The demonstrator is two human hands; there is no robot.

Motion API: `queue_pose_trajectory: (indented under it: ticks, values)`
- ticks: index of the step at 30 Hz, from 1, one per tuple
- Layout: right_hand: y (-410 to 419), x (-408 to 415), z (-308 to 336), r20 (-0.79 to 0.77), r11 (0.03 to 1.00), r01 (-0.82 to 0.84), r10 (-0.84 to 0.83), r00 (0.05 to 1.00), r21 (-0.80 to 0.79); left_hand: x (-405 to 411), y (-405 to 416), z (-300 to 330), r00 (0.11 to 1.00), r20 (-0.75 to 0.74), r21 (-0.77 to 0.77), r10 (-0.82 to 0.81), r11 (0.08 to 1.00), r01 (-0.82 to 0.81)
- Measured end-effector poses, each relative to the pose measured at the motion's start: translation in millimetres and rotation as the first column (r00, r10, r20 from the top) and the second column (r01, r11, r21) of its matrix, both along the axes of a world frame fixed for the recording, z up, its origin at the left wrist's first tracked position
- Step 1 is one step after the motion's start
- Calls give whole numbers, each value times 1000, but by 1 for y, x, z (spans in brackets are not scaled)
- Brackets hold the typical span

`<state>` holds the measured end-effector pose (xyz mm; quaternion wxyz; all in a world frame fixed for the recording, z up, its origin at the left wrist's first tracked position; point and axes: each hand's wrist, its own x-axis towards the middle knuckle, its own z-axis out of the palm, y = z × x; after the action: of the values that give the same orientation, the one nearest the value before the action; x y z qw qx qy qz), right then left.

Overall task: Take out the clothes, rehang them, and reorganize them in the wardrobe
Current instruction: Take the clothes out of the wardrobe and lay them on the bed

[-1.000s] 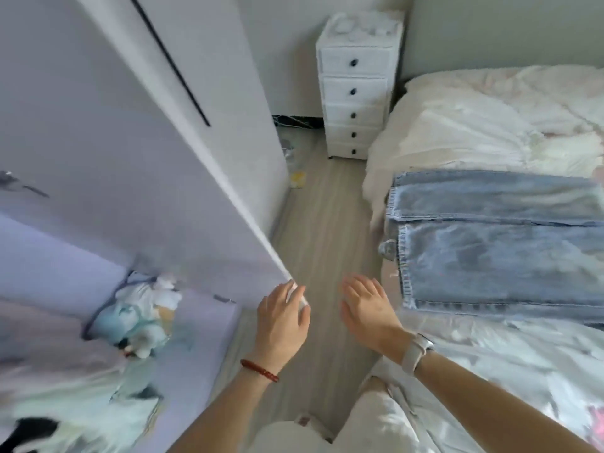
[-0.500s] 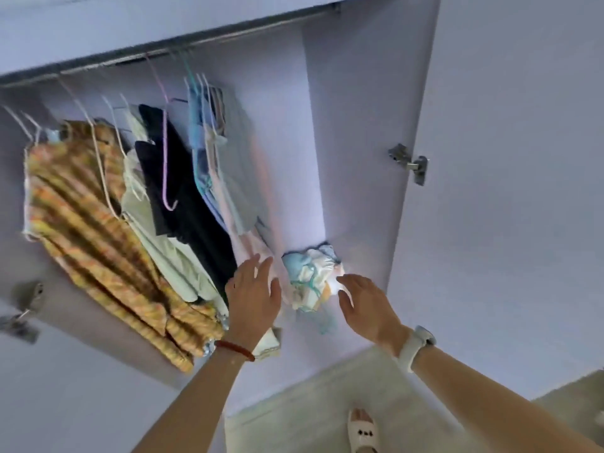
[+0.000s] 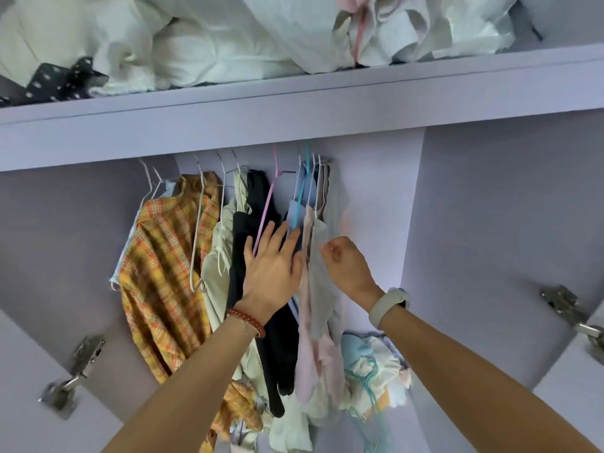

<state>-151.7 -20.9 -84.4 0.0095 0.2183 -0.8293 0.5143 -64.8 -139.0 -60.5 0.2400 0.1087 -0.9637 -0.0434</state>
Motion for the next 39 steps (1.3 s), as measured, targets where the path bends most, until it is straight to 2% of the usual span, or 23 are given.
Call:
queue_pose_trajectory:
  ticks: [3,6,9,14,16,19,21,23,25,28,32,34,36,37,39]
  values:
    - [-23,-19,-4,28,997,-16,14,1000,74,-10,-14,-17,999,30,-1,39,999,-39]
    - [-27,-31,-10,7,998,-4,4,1000,68,-11,-18,-21,998,-54,-2,19,1000,-19]
    - [-19,-40,-8,-124,999,51,-48,991,19,-13,-20,-22,996,-93,-6,5,1000,-6]
    - [-12,-59,10,-303,944,231,-154,941,237,-15,-18,-27,993,-120,32,-3,999,7]
    - [-7,-65,23,-348,930,302,-219,912,209,-16,-17,-28,988,-156,38,-22,999,28]
    - [9,-64,35,-375,932,355,-307,875,65,-18,-20,-30,978,-209,60,-20,998,34]
    - [27,-53,32,-361,926,376,-342,867,26,-19,-17,-28,976,-217,106,-6,994,30]
    - [47,-37,19,-318,914,401,-363,876,62,-18,-10,-24,971,-238,92,-24,995,47]
    - [67,-21,-2,-257,886,434,-387,886,162,-17,2,-19,951,-286,40,-115,991,131]
    - [99,13,-33,-151,841,500,-477,866,207,-8,29,-19,899,-320,38,-298,945,326]
    - [145,76,-65,-116,741,609,-603,789,283,7,70,-36,813,-326,110,-482,835,539]
    - [170,115,-75,-102,698,644,-649,754,314,10,91,-49,784,-329,244,-527,754,610]
    - [195,156,-82,-88,655,677,-694,715,334,14,116,-62,778,-258,419,-573,659,625]
    - [207,176,-84,-85,637,690,-710,699,344,17,129,-69,771,-195,456,-606,640,619]
    - [230,215,-87,-82,612,702,-730,679,365,22,154,-86,733,-72,409,-677,650,641]
